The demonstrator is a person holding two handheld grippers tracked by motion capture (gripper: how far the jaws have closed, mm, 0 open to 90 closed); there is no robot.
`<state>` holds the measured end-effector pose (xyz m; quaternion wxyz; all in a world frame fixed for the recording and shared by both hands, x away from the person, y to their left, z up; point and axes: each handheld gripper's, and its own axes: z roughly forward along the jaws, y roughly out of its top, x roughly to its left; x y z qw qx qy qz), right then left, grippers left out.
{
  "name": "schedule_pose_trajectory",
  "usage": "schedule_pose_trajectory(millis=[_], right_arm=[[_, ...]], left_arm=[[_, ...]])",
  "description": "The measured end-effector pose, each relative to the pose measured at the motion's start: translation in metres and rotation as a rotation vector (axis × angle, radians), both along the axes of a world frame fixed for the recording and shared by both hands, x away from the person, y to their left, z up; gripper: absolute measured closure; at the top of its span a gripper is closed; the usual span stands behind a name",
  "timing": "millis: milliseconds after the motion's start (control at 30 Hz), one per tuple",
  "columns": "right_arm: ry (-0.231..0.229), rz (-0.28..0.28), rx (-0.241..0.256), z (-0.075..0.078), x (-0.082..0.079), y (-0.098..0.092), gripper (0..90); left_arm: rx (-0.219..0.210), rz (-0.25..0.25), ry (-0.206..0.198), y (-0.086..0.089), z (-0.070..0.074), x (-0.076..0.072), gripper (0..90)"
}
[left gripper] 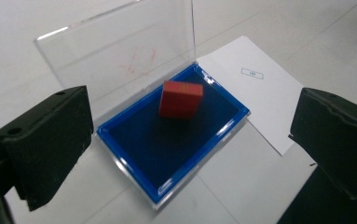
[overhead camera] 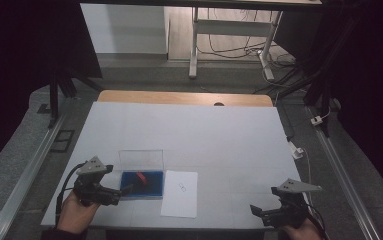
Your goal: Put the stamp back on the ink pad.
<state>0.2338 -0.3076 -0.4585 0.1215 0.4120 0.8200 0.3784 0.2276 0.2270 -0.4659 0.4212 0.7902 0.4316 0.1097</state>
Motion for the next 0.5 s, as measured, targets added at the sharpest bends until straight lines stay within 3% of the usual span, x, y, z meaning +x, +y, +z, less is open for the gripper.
schedule_pose_trajectory(millis=[500], right_arm=[[0.001,-0.003,0.001,0.000,0.000,0.000,0.0]], left_arm=[[0.011,0.069,0.002,0.026,-0.009,-0.037,0.0]])
